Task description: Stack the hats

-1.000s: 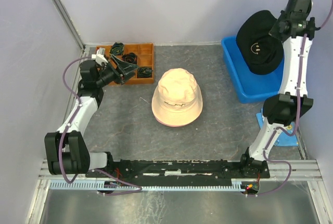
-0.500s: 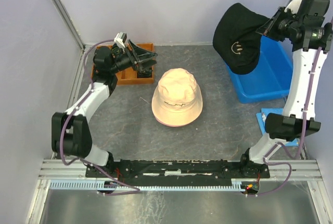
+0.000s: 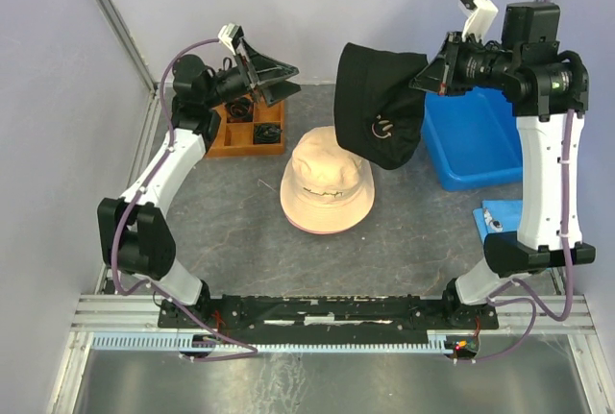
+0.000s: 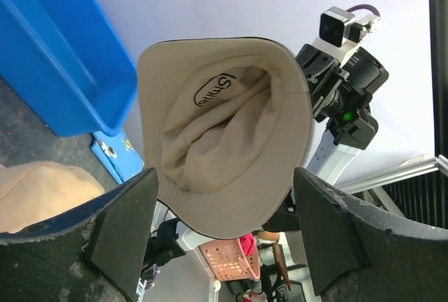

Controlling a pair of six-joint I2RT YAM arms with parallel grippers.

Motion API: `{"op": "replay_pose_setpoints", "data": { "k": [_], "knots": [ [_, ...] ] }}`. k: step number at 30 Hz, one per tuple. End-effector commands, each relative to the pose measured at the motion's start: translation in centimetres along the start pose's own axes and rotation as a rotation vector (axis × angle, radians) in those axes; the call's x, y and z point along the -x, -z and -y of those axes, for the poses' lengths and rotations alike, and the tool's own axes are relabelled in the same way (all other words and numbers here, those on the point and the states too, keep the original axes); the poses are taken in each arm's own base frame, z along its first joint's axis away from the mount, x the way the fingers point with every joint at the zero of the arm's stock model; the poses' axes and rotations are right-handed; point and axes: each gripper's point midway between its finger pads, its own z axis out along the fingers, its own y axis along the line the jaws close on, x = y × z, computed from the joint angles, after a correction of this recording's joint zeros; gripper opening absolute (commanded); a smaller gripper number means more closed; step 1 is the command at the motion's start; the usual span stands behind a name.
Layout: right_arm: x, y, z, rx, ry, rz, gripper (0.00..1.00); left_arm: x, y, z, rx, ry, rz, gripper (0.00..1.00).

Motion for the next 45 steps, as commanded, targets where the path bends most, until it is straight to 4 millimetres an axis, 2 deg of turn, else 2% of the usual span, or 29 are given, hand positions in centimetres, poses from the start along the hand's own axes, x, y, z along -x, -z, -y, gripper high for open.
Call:
{"op": "replay_pose_setpoints", "data": {
  "k": [1,5,10,13,16,21,29,39,45],
  "knots": [
    [-1.0,3.5,-1.2,-0.064,0.062,0.026,0.00,-0.9,-0.1,2.9,-0.022,-0.077,-0.040,0.84],
    [-2.8,4.2,-1.4,-0.103,0.068,-0.019,0.00,-2.5,-1.1,4.3,-0.051,-0.073,-0.082,0.84],
    [-5.3,4.1,-2.2,-0.118,0.093,-0.098,0.00,-4.6,-2.5,5.1,-0.066,-0.053,-0.140,0.85],
    [-6.4,3.9,-2.3,-0.130,0.103,-0.143,0.00,-5.2,-3.2,5.2,-0.066,-0.044,-0.161,0.85],
    [-7.0,3.6,-1.8,-0.156,0.115,-0.165,0.00,-5.7,-3.5,6.1,-0.083,-0.045,-0.170,0.85],
    [-6.6,2.8,-0.9,-0.183,0.129,-0.168,0.00,-6.1,-3.5,7.1,-0.080,-0.056,-0.182,0.85],
    [-5.5,1.4,-1.9,-0.125,0.124,-0.158,0.00,-7.7,-4.1,5.5,-0.041,-0.037,-0.224,0.86],
    [-5.0,1.3,-2.8,-0.091,0.126,-0.142,0.00,-9.0,-4.6,2.8,0.033,0.010,-0.258,0.86],
    [-5.5,0.8,-3.5,-0.068,0.121,-0.158,0.00,-9.4,-5.9,3.5,0.020,0.007,-0.276,0.84]
  ]
}}
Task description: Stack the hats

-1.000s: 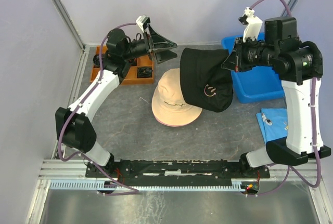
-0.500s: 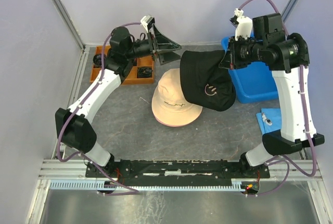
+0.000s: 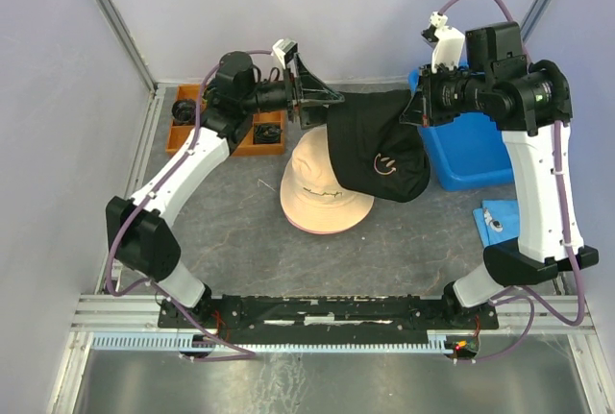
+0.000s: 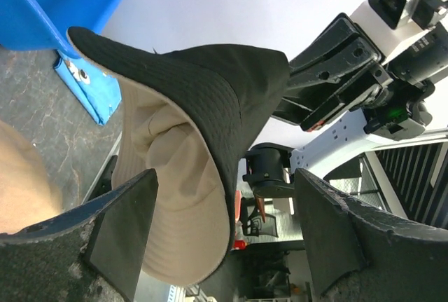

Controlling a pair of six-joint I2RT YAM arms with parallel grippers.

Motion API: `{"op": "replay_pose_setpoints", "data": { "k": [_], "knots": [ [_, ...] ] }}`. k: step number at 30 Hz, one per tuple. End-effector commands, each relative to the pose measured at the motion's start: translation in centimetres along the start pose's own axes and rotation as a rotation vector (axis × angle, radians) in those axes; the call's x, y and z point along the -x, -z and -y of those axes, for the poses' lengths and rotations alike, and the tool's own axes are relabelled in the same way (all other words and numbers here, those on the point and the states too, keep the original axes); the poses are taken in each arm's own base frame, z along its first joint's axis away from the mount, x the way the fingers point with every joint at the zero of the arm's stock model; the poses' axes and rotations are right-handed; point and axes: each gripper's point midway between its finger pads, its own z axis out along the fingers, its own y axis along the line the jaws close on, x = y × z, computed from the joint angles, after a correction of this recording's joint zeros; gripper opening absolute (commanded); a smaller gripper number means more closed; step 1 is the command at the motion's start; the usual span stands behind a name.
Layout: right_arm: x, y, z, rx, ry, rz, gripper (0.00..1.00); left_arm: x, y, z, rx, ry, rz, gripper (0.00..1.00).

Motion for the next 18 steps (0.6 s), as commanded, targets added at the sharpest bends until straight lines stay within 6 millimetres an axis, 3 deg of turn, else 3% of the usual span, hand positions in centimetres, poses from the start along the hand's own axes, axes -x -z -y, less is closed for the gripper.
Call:
{"op": "replay_pose_setpoints", "data": {
  "k": [1,4,12,18],
  "knots": [
    [1.4,0.4,-1.7,0.051,0.025,0.064,0.00,-0.2,-1.2,1.7,-0.030,-0.085,-0.024,0.84],
    [1.1,-0.6,-1.8,0.059,0.023,0.051,0.00,-0.4,-2.1,1.7,-0.028,-0.088,-0.040,0.74],
    [1.4,-2.2,-1.8,0.065,0.023,0.042,0.00,-0.3,-3.6,0.2,0.002,-0.086,-0.032,0.04],
    [1.8,-3.9,-0.4,0.008,0.016,0.024,0.00,0.3,-3.2,0.8,0.026,-0.132,0.030,0.03]
  ]
}}
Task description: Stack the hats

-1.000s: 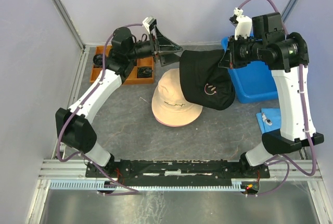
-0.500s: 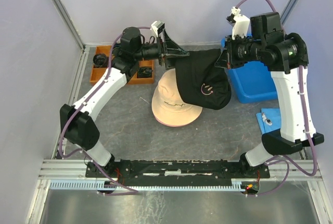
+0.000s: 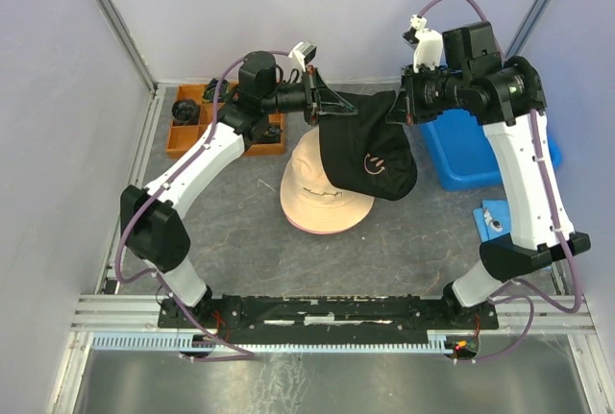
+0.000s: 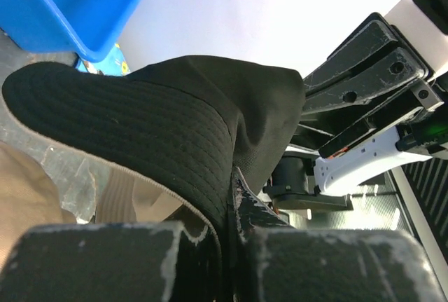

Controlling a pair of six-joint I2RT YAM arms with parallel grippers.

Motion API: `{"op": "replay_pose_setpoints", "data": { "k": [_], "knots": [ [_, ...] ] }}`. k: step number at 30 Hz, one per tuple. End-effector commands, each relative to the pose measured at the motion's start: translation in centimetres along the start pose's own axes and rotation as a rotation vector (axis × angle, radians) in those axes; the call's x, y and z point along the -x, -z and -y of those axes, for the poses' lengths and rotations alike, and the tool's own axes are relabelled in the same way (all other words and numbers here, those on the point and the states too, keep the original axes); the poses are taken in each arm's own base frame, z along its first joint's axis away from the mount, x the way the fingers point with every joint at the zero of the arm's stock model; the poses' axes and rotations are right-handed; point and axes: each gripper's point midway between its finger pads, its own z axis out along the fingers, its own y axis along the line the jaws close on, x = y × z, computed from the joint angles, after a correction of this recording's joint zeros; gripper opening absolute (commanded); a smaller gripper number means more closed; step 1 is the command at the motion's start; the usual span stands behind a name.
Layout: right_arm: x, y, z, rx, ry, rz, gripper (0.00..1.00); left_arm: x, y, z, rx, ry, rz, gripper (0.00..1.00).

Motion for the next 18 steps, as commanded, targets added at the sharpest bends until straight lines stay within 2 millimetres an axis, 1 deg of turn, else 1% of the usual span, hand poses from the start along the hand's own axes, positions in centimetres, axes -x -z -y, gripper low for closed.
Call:
{"op": "replay_pose_setpoints", "data": {
  "k": [1,4,8,10,14,16,18],
  "knots": [
    [2.0,-1.0,0.8,-0.040,0.020,0.046,0.00,1.1,0.7,2.6,-0.006,-0.102,0.084,0.03],
    [2.1,-1.2,1.6,-0.086,0.022,0.021,0.00,1.3,1.2,3.0,0.006,-0.051,0.143,0.03],
    [3.0,-0.7,1.4,-0.088,0.015,0.046,0.00,0.8,2.5,4.4,-0.018,-0.001,0.201,0.03],
    [3.1,-1.1,1.5,-0.086,0.011,0.044,0.00,0.5,3.1,4.7,-0.009,-0.015,0.219,0.03],
    [2.8,-2.8,1.5,-0.059,-0.026,0.012,0.00,-0.2,3.4,2.9,0.038,0.001,0.217,0.03],
    [2.8,-3.3,1.2,-0.040,-0.036,0.006,0.00,-0.6,3.6,2.8,0.032,0.006,0.219,0.03],
    [2.8,-3.6,1.2,-0.033,-0.036,0.005,0.00,-0.9,3.9,2.2,0.056,0.001,0.219,0.03]
  ]
}}
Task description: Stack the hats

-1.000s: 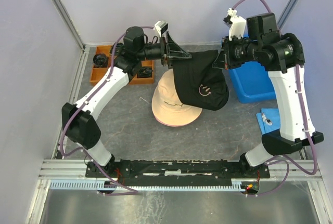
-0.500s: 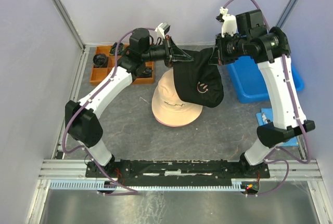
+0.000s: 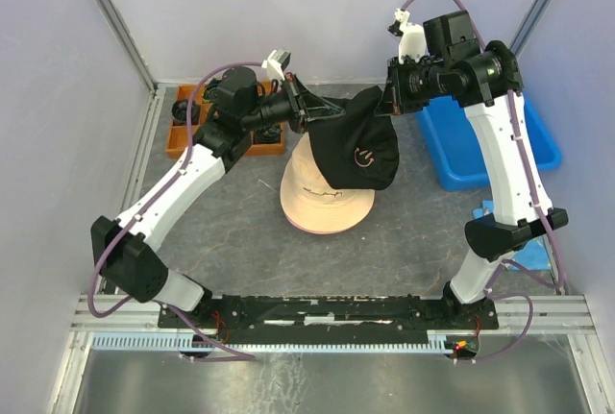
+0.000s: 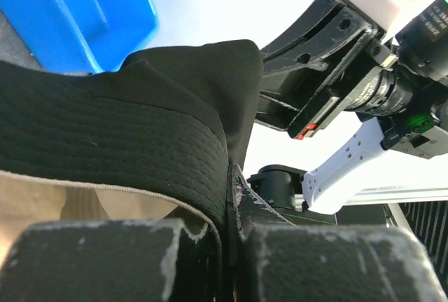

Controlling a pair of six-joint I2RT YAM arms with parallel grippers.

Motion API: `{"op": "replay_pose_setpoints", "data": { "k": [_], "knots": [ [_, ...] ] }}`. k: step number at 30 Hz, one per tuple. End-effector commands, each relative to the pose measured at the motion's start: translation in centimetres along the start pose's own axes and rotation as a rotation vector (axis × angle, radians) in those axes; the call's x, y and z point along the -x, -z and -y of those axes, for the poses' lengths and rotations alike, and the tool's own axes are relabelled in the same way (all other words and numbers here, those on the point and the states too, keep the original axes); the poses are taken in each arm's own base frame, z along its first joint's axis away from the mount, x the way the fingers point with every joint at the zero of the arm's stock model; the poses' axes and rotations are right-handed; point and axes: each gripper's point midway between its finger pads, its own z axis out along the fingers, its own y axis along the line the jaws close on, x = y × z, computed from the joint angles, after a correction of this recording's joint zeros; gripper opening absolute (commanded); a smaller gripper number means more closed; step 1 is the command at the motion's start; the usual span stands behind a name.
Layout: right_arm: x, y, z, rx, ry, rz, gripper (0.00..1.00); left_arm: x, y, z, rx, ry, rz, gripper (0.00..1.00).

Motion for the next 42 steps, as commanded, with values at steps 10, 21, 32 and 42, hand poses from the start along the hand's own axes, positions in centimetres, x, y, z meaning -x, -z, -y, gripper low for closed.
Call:
{"op": "replay_pose_setpoints", "data": {
  "k": [10,21,32,42],
  "knots": [
    [0.7,-3.2,0.2,0.024,-0.026,-0.007,0.00,0.2,3.1,-4.1,0.075,-0.026,0.054,0.03],
    [0.2,-5.3,-1.4,0.058,-0.009,-0.042,0.04,0.6,7.3,-7.9,0.147,-0.033,0.105,0.03],
    [0.4,-4.7,-0.9,0.008,-0.001,-0.009,0.36,-0.9,7.3,-10.6,0.140,-0.035,0.086,0.03],
    [0.7,1.0,5.6,0.060,-0.383,0.264,0.58,-2.1,7.2,-13.1,0.115,-0.036,0.077,0.03]
  ]
}}
